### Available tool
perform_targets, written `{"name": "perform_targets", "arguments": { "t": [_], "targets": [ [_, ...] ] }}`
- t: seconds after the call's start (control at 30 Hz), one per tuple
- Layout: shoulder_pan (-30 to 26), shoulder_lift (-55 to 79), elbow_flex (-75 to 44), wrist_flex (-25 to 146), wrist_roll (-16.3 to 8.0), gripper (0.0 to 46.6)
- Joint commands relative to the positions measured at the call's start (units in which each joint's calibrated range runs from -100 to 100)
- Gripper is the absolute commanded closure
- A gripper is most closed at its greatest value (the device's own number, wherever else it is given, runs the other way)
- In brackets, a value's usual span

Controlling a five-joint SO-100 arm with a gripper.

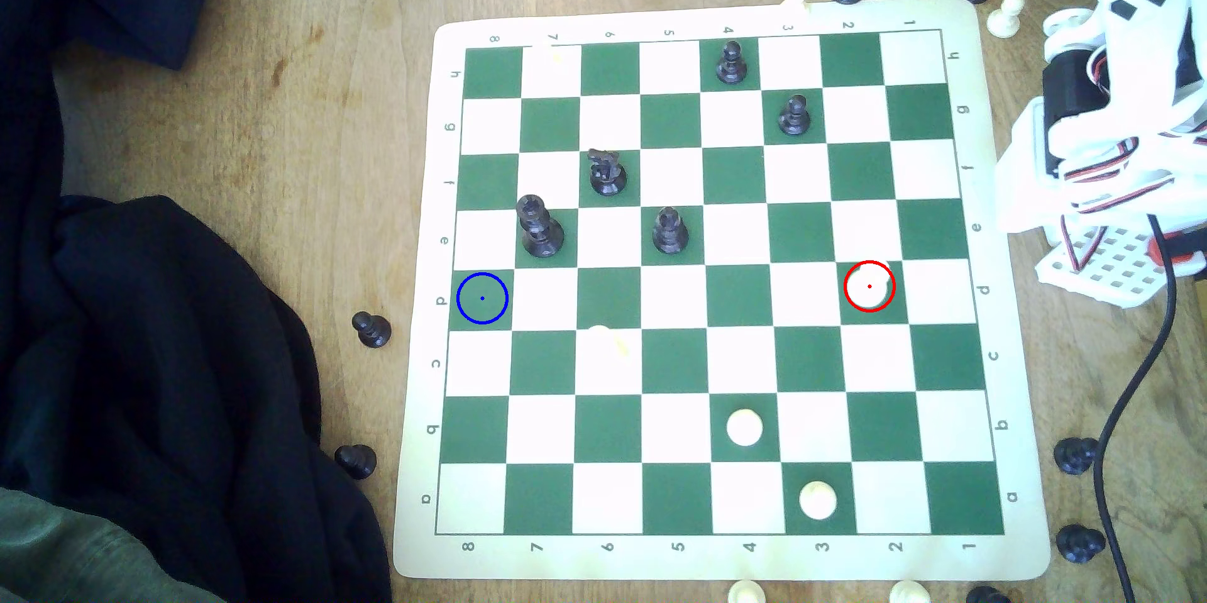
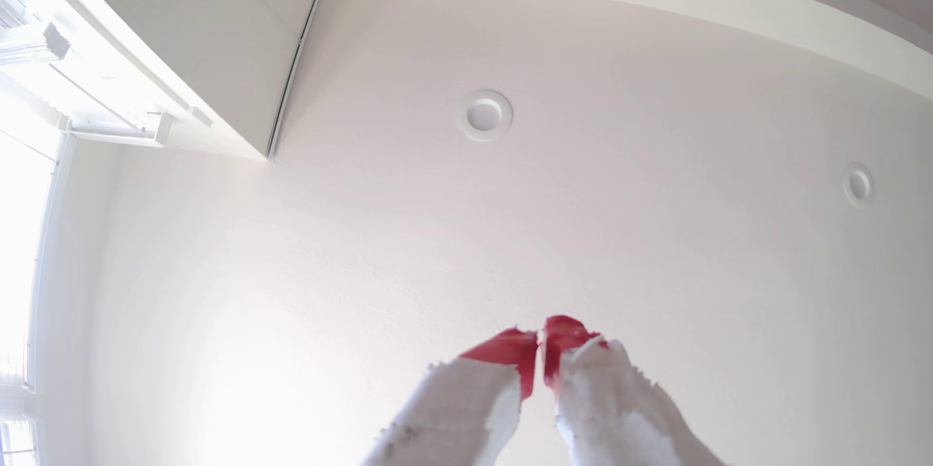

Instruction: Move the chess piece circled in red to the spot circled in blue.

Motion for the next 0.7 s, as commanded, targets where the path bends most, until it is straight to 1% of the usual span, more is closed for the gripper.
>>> {"name": "perform_targets", "arguments": {
  "t": [0.0,0.1,0.2,0.23,0.37,0.47,0.6,0.63,0.67],
  "targets": [
    [-0.38,-0.11,1.17,-0.95,0.20,46.4],
    [-0.93,-0.11,1.17,1.10,0.20,46.4],
    [-2.81,-0.11,1.17,8.96,0.20,46.4],
    [-3.27,-0.11,1.17,15.11,0.20,46.4],
    [-3.04,-0.20,1.27,21.08,0.20,46.4],
    [-2.57,-0.20,1.27,34.19,0.20,46.4],
    [-1.79,-0.11,0.54,40.58,0.20,46.4],
    [-1.32,-0.03,-0.55,43.61,0.20,46.4],
    [-0.62,-0.03,-4.27,55.24,0.20,46.4]
  ]
}}
